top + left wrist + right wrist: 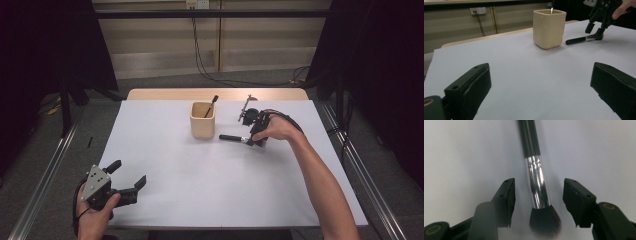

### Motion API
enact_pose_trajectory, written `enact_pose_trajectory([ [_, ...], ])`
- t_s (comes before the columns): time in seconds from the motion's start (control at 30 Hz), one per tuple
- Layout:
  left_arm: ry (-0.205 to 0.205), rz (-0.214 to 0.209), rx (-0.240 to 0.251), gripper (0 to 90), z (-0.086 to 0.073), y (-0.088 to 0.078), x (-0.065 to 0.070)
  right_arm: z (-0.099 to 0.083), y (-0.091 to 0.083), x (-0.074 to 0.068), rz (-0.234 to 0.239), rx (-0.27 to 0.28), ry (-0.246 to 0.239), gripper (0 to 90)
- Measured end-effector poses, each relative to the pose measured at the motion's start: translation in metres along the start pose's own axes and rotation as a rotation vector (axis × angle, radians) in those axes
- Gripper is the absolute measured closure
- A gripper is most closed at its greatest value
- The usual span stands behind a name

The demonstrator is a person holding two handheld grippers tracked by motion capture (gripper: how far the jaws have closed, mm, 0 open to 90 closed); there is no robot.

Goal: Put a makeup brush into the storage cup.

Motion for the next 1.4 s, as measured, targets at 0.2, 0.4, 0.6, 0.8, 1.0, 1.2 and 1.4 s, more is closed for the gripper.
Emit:
enact_pose_trajectory([
  [0.2, 0.004, -0.003, 0.000, 2.9, 0.000, 0.000, 0.001, 0.003, 0.006, -0.001, 0.003, -0.005, 0.006, 54.5],
  [0.4, 0.014, -0.006, -0.003, 2.9, 0.000, 0.000, 0.001, 0.000, 0.011, 0.000, 0.024, -0.023, 0.013, 61.3],
  [0.6, 0.018, -0.007, -0.005, 2.9, 0.000, 0.000, 0.001, 0.000, 0.013, -0.003, 0.037, -0.026, 0.015, 69.4],
  [0.8, 0.013, -0.008, -0.008, 3.0, -0.001, 0.001, 0.001, 0.000, 0.013, -0.004, 0.036, -0.029, 0.014, 72.0],
  [1.0, 0.015, -0.008, -0.014, 2.9, -0.002, 0.001, 0.001, -0.002, 0.011, -0.003, 0.047, -0.027, 0.039, 72.2],
  [1.2, 0.015, -0.008, -0.013, 2.9, -0.002, 0.001, 0.001, -0.003, 0.003, -0.004, 0.064, 0.005, 0.068, 72.2],
  [1.4, 0.013, -0.008, -0.005, 3.4, -0.001, 0.000, 0.002, -0.002, -0.008, -0.006, 0.066, 0.044, 0.081, 72.2],
])
Point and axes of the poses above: each handheld gripper's, and its own axes: y roughly forward along the jaws, z roughly out of its top, x roughly to its right, the point moved 10 cm from there along y, roughly forward along the jaws, and after that the axes turned 3 degrees about z, right-handed, at the moved point
